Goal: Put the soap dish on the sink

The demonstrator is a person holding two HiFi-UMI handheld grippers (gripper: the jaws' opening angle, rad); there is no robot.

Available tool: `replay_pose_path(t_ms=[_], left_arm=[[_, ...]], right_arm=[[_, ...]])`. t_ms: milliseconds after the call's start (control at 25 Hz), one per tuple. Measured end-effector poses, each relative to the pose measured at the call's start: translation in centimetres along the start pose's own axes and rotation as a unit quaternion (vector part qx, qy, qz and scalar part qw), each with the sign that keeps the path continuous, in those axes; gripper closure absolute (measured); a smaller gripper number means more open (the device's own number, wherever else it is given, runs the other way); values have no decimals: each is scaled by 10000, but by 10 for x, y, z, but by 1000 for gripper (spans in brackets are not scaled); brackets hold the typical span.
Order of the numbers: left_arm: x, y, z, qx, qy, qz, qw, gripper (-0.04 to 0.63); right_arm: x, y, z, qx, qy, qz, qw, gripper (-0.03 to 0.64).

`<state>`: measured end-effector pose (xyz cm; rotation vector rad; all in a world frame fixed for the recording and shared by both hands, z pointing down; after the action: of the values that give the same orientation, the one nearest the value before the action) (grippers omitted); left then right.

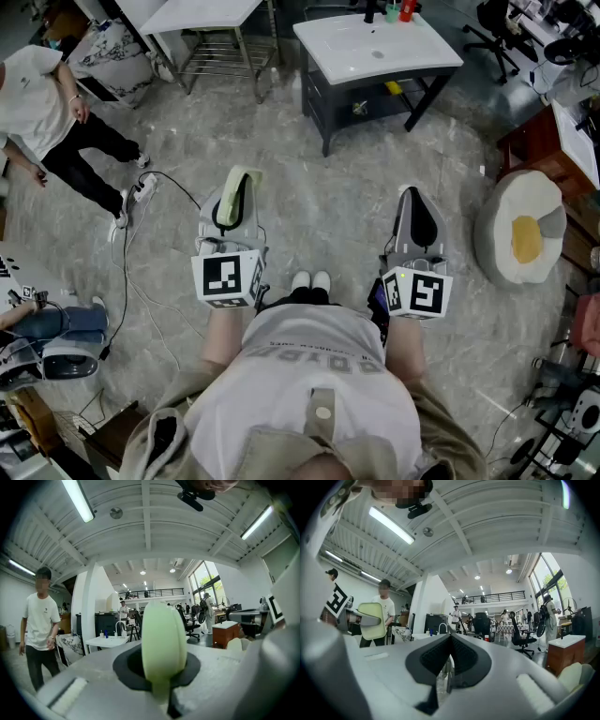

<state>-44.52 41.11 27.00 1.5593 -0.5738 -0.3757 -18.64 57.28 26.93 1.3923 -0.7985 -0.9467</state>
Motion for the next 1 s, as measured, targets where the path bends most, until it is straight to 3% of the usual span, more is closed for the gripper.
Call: replay_pose_path(t_ms=[680, 920, 960, 1000], left_arm=[[11, -1, -2, 18, -25, 50, 10000, 580], [20, -5, -3, 32, -66, 41, 10000, 578], [21, -6, -3, 24, -82, 39, 10000, 580], [22, -6, -4, 17, -93, 37, 9999, 580]], right_arm=[[7, 3, -6, -39, -25, 78, 10000, 621], [15, 4, -22, 555, -27, -22, 9985, 615], [17, 5, -25, 630, -54, -42, 9980, 587], [19, 5, -27, 693, -109, -58, 9975, 515]])
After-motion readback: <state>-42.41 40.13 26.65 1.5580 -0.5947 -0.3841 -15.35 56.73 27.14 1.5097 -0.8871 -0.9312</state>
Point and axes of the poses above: the fingertips, and each gripper's own axes: x forward along the fingers, z to its left, y out of its underside, the point moved 8 cm from there along -x, backward along the fingers, and after that the axes turned 11 degrees about y, right-handed, at the moved point
